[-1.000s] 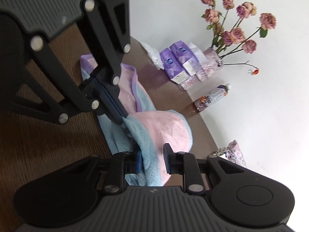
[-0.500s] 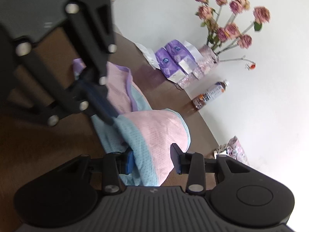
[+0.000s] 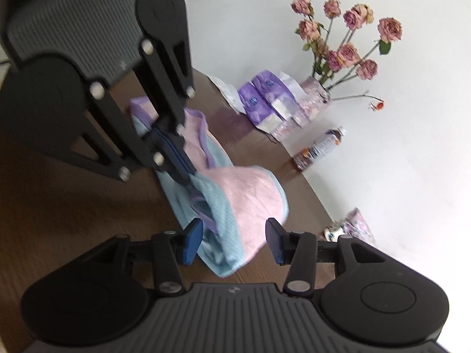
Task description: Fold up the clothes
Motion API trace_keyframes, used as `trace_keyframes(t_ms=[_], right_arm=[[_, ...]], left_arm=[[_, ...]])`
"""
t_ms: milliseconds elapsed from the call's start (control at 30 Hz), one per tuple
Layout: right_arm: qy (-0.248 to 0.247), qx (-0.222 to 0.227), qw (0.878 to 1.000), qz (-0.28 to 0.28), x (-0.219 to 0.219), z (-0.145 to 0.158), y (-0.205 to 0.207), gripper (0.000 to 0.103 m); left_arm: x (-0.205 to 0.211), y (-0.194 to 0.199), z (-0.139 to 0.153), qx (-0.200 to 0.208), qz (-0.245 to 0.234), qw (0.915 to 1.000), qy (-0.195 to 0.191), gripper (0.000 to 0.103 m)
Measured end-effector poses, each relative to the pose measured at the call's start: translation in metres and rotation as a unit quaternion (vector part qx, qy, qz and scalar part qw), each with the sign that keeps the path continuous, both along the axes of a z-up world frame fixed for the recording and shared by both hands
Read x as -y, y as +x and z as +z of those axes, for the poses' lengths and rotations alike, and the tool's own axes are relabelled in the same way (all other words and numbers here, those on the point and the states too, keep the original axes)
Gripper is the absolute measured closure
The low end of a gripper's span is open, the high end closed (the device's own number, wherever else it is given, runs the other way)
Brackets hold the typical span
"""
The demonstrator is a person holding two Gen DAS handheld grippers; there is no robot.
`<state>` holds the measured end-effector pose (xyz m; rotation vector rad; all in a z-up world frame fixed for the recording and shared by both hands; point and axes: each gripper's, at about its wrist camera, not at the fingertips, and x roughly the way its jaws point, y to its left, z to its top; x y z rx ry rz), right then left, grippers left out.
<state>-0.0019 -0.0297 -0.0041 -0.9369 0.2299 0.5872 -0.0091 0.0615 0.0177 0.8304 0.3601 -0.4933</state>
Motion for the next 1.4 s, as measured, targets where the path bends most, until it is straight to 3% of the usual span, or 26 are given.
trace_keyframes(t_ms=[200,733,1100,1200,1333,1400], right_arm=[[0.004,-0.003,1.000,0.015,-0.011,-0.001,0.009,0.057],[0.024,0.001,1.000,-0.019,-0.018,-0.007,0.032,0.059],[0.014,0.003,1.000,-0.024,0.007,0.001,0.004,0.057],[0.010,-0.007,0.999,-0.039,0.009,-0.003,0.010,0.059],[0.018,-0.035,0.998,-0.055,0.009,-0.008,0.021,0.072],[0.024,-0.039,0.997,-0.059,0.009,-0.009,0.023,0.072]], left_arm=[[-0.001,-0.001,0.000,-0.003,0.000,1.0000,0.005,0.103],[0.000,-0.002,-0.003,-0.007,-0.003,1.0000,0.000,0.103],[-0.001,0.000,-0.003,-0.011,0.004,0.9999,-0.008,0.103],[-0.001,0.001,-0.004,-0.012,0.006,0.9999,-0.006,0.103],[0.000,0.001,-0.006,-0.016,0.010,0.9998,-0.004,0.103],[0.000,0.003,-0.007,-0.018,0.012,0.9998,-0.004,0.103]])
